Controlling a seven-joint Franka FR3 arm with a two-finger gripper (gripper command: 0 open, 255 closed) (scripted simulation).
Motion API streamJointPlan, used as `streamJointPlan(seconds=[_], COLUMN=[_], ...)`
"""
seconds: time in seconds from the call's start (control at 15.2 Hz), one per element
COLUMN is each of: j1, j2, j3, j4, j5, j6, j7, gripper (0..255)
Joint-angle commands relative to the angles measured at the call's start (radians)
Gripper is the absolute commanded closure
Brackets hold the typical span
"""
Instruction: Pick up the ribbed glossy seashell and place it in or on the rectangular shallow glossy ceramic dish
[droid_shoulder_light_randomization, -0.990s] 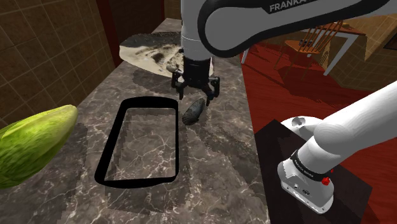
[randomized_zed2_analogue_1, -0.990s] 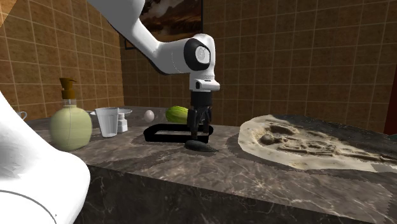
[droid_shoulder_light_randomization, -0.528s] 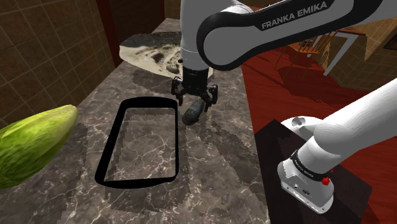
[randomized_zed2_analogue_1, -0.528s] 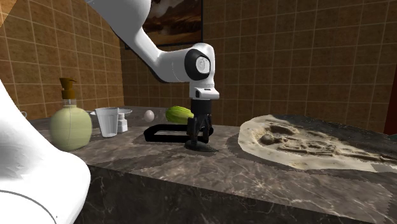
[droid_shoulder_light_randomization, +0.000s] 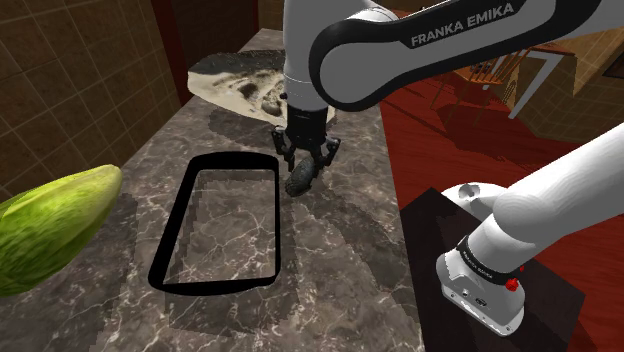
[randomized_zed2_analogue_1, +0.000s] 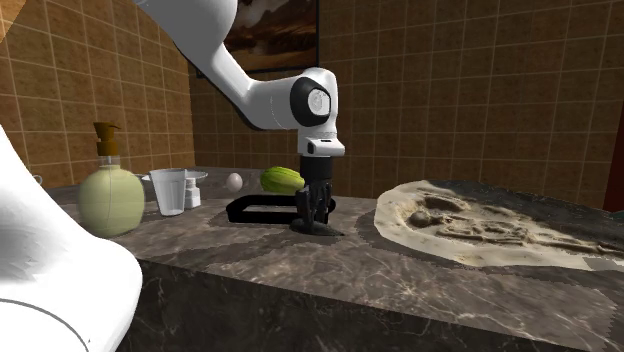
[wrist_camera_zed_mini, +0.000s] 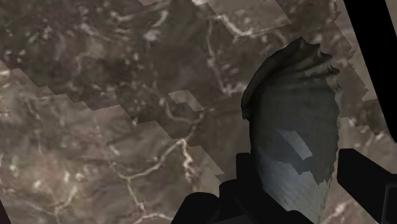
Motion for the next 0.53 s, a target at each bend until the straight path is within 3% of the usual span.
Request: streamJointPlan(seconds=[0.0,0.46], j1=[0.0,0.001], j2=[0.001,-0.007], j3=[0.0,-0.004], j4=[0.0,0.008], j5=[0.0,0.003], j6=[0.0,-0.014], j7=[0.0,-0.003], gripper=[255,255])
